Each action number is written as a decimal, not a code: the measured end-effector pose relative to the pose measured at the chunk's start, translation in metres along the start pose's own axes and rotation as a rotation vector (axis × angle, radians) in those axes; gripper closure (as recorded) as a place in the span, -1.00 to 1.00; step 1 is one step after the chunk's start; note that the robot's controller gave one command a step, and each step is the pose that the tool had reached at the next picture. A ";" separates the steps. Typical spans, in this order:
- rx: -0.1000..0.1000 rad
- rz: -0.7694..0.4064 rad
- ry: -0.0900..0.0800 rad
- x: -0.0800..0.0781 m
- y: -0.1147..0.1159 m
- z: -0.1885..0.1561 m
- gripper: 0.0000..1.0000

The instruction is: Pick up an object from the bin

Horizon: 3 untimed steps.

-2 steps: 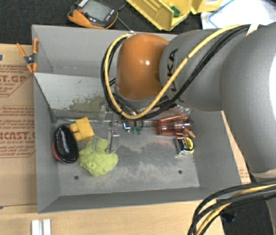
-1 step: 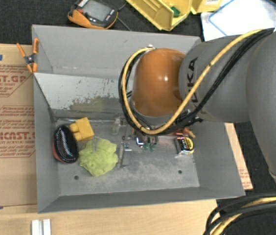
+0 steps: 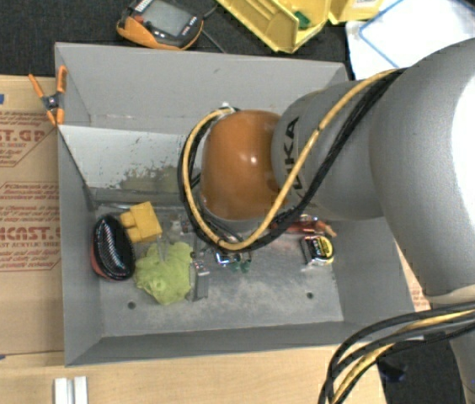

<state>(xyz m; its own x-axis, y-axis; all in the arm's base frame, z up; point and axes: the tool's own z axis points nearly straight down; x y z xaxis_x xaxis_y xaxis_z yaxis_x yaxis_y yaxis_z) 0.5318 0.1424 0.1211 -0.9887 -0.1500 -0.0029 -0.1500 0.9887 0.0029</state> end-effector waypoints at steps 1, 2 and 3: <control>-0.001 0.021 -0.006 0.007 -0.005 -0.005 -1.00; 0.003 0.032 -0.011 0.007 0.005 0.007 -1.00; 0.004 -0.335 -0.010 -0.017 0.059 -0.002 -1.00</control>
Offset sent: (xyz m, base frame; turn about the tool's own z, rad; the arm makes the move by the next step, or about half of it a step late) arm -0.0189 0.0742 -0.0511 -0.0611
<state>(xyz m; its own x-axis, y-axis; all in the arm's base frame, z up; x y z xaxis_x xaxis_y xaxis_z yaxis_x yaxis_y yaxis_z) 0.5397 0.2036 0.1237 -0.8843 -0.4667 -0.0125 -0.4667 0.8844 -0.0035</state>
